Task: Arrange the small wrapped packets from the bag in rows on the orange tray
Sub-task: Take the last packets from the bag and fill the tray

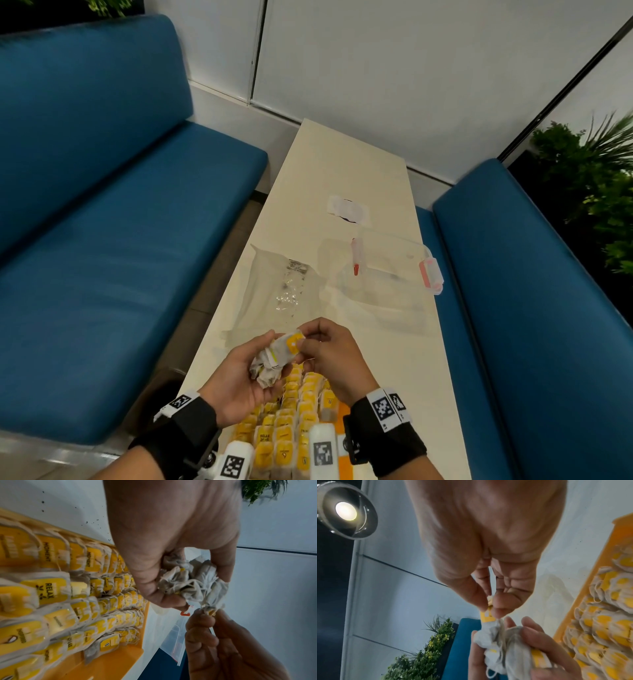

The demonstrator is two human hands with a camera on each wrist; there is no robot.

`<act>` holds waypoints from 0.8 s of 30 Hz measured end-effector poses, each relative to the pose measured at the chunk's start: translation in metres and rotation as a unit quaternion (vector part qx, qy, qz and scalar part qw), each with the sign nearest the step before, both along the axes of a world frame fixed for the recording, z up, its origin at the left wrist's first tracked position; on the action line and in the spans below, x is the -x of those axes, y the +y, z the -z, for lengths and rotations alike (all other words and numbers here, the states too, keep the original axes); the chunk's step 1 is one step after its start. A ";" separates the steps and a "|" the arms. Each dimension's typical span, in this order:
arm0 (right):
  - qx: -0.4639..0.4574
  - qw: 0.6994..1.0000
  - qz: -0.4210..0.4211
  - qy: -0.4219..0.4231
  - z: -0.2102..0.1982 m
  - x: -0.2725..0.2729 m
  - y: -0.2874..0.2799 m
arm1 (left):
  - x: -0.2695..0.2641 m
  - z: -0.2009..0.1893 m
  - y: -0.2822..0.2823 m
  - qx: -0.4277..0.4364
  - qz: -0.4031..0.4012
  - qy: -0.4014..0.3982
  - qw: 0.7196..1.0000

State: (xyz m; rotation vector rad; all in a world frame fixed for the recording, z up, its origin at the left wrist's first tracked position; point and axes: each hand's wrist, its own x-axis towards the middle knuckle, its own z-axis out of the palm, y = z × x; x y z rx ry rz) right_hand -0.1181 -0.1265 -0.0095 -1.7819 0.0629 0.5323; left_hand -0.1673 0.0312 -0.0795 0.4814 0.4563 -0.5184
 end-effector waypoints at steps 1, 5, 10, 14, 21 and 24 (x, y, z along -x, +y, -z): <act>-0.001 1.000 -0.001 -0.002 0.000 0.000 -0.001 | 0.000 -0.001 0.000 -0.014 0.000 -0.005 1.000; 0.027 0.999 -0.009 -0.025 -0.001 -0.001 -0.003 | 0.001 0.000 -0.001 -0.014 -0.003 -0.017 1.000; 0.044 0.998 -0.010 -0.038 -0.005 -0.006 -0.008 | 0.004 0.004 0.002 -0.039 0.002 -0.030 0.999; 0.072 0.995 -0.020 -0.059 -0.012 -0.009 -0.014 | 0.003 0.003 0.004 -0.062 0.002 -0.025 0.998; 0.273 0.938 -0.101 -0.189 -0.022 -0.021 -0.029 | 0.003 0.007 0.008 -0.089 0.006 -0.020 0.996; 0.407 0.864 -0.192 -0.227 -0.012 -0.022 -0.038 | 0.003 0.007 0.009 -0.099 0.015 -0.027 0.995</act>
